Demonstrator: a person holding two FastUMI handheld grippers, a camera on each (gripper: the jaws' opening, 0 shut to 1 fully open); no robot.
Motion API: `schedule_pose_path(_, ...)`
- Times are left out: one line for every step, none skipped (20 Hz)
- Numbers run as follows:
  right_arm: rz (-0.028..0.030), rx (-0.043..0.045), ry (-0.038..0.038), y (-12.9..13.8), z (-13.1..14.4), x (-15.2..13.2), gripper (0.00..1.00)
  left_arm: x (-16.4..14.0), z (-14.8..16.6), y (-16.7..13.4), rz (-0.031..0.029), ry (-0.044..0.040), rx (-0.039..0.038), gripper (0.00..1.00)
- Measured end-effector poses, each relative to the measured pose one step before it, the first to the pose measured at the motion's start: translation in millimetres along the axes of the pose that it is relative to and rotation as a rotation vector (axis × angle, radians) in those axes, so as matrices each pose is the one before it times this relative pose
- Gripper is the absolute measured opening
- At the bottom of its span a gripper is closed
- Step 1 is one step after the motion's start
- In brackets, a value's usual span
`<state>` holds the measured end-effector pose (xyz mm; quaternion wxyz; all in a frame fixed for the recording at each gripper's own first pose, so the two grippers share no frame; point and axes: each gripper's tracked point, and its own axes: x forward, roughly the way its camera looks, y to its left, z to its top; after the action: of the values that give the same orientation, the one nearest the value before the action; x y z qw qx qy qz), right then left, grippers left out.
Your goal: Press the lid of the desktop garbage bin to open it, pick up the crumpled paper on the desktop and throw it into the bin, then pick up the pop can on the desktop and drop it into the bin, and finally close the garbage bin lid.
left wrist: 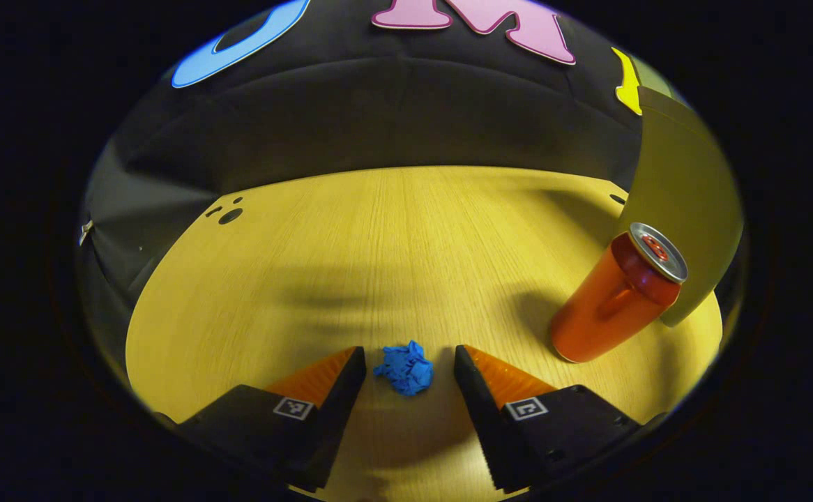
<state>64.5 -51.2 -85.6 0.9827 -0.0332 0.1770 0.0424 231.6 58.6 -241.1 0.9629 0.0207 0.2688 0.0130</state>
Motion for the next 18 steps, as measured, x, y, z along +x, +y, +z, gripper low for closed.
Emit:
schedule_pose_path(0.00195,-0.00085,0.00439,2.68,-0.31,2.54,0.98,-0.09,0.31,-0.48,0.00292,-0.00552,-0.00224,0.82)
schedule_pose_path(0.00137,0.0013,0.00123,2.7,0.34,2.4,0.98,0.26,-1.2,-0.76,0.00128,-0.00028,-0.00416,0.74)
schedule_pose_path(0.00618,0.00394,0.00066,3.51,0.6,1.01,0.98,-0.84,0.32,-0.19,0.00223,-0.00654,-0.00388,0.72)
schedule_pose_path(0.00788,0.00236,0.00115,3.39,0.53,0.7,0.98,0.73,-1.11,-0.24,0.00627,-0.00592,-0.00387,0.68)
schedule_pose_path(0.00557,-0.00135,0.00082,2.71,-0.36,0.8,0.98,0.19,-0.16,1.27,0.0045,-0.01013,-0.00336,0.65)
schedule_pose_path(0.0042,-0.00251,0.00083,1.9,-0.33,0.3,0.98,-0.49,-0.63,0.94,0.00188,-0.00678,-0.00256,0.58)
schedule_pose_path(0.00355,-0.00127,0.00101,0.87,-0.23,0.19,0.98,-0.4,0.93,0.82,0.00195,-0.00707,-0.00015,0.52)
schedule_pose_path(0.00297,0.00001,-0.00014,1.06,0.18,0.47,0.98,-0.23,-0.35,1.19,-0.00048,-0.00199,-0.00016,0.49)
schedule_pose_path(0.00092,-0.00019,-0.00123,-0.66,0.24,-0.02,0.98,0.22,0.84,0.39,-0.00307,-0.00345,-0.00306,0.46)
schedule_pose_path(-0.00078,0.00046,-0.00118,-1.03,0.3,-0.52,0.98,-0.45,0.05,0.28,-0.00222,0.00004,-0.00154,0.41)
schedule_pose_path(-0.00023,0.00242,-0.00297,-0.74,0.35,-1.05,0.98,-0.53,0.33,0.13,-0.00109,-0.00001,-0.00001,0.4)
schedule_pose_path(-0.00151,0.00277,-0.00447,-1.62,1.47,-1.54,0.98,-0.51,-0.36,0.12,0.00136,0.0043,0.00216,0.38)
schedule_pose_path(-0.00205,0.00222,-0.00366,-2.03,0.17,-1.03,0.98,-2.31,0.86,0.72,0.00876,0.00429,0.00176,0.36)
schedule_pose_path(-0.0017,0.00242,-0.00167,-2.2,0.32,-0.97,0.98,-3.62,0.82,0.27,0.00814,0.00312,-0.0004,0.36)
schedule_pose_path(-0.0007,0.0027,-0.00245,-1.52,-0.53,-0.93,0.98,-5.65,6.63,0.01,0.00899,-0.01438,-0.001,0.36)
schedule_pose_path(0.00051,0.00209,-0.00108,-1.11,-0.47,-0.95,0.98,-6.91,9.06,-1.44,0.0004,-0.02206,-0.00714,0.34)
schedule_pose_path(0.00096,0.00202,-0.00125,-0.75,-0.77,-1.6,0.98,-6.97,10.1,-1.14,-0.00246,-0.01816,-0.00612,0.34)
schedule_pose_path(0.00141,0.00101,-0.00257,-0.81,-0.65,-0.92,0.98,-8.8,10.58,0.99,-0.00102,-0.01676,-0.00218,0.35)
